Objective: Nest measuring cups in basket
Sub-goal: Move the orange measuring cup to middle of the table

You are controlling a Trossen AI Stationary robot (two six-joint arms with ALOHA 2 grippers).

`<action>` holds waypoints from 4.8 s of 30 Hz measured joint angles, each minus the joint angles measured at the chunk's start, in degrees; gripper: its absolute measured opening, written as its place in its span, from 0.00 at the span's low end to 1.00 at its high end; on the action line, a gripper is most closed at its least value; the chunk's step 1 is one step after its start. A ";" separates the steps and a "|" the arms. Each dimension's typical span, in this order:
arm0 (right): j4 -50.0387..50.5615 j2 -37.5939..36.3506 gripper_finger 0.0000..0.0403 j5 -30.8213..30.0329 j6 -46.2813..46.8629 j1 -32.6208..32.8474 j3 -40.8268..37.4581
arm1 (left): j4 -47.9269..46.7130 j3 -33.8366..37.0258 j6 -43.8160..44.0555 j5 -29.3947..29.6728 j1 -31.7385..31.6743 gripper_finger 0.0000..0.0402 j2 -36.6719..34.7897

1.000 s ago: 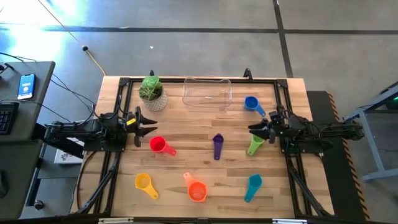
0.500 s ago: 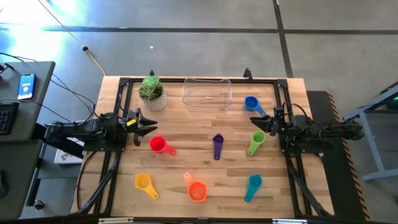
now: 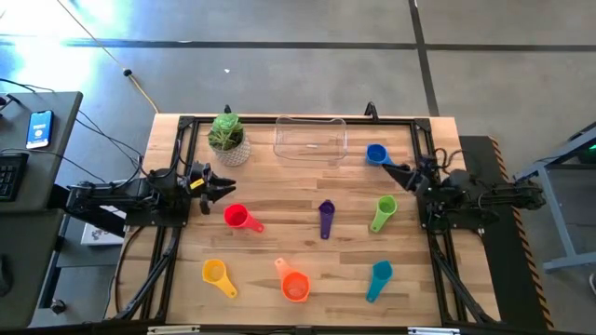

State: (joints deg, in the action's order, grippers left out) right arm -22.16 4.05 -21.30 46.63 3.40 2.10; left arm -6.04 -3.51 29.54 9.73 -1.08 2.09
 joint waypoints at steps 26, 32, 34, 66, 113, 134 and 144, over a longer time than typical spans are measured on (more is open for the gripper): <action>25.85 35.55 0.64 9.83 -5.92 0.04 41.23 | 19.29 -5.87 -5.56 2.34 0.00 0.29 1.65; 31.56 49.38 0.64 13.70 3.01 2.37 49.29 | 12.66 -12.07 -9.67 2.43 0.00 0.29 5.95; 33.85 53.35 0.64 13.86 6.78 4.08 51.80 | 8.84 -14.12 -10.79 2.43 0.00 0.29 7.65; 47.81 93.66 0.64 12.99 41.23 22.06 74.15 | -0.36 -17.51 -9.66 7.57 0.00 0.29 16.44; 40.01 112.89 0.64 19.89 54.45 25.18 77.81 | -4.67 -17.49 -8.64 7.17 0.00 0.29 16.44; 46.73 113.52 0.10 20.31 53.55 24.70 80.53 | -5.91 -17.49 -8.70 7.17 0.00 0.29 16.44; 51.53 113.52 0.02 21.69 46.94 23.77 83.89 | -6.26 -17.49 -8.70 7.17 0.00 0.29 16.44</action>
State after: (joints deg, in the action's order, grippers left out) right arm 29.37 117.58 0.39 93.58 27.17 85.99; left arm -12.30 -20.99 20.84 16.91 -1.08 18.52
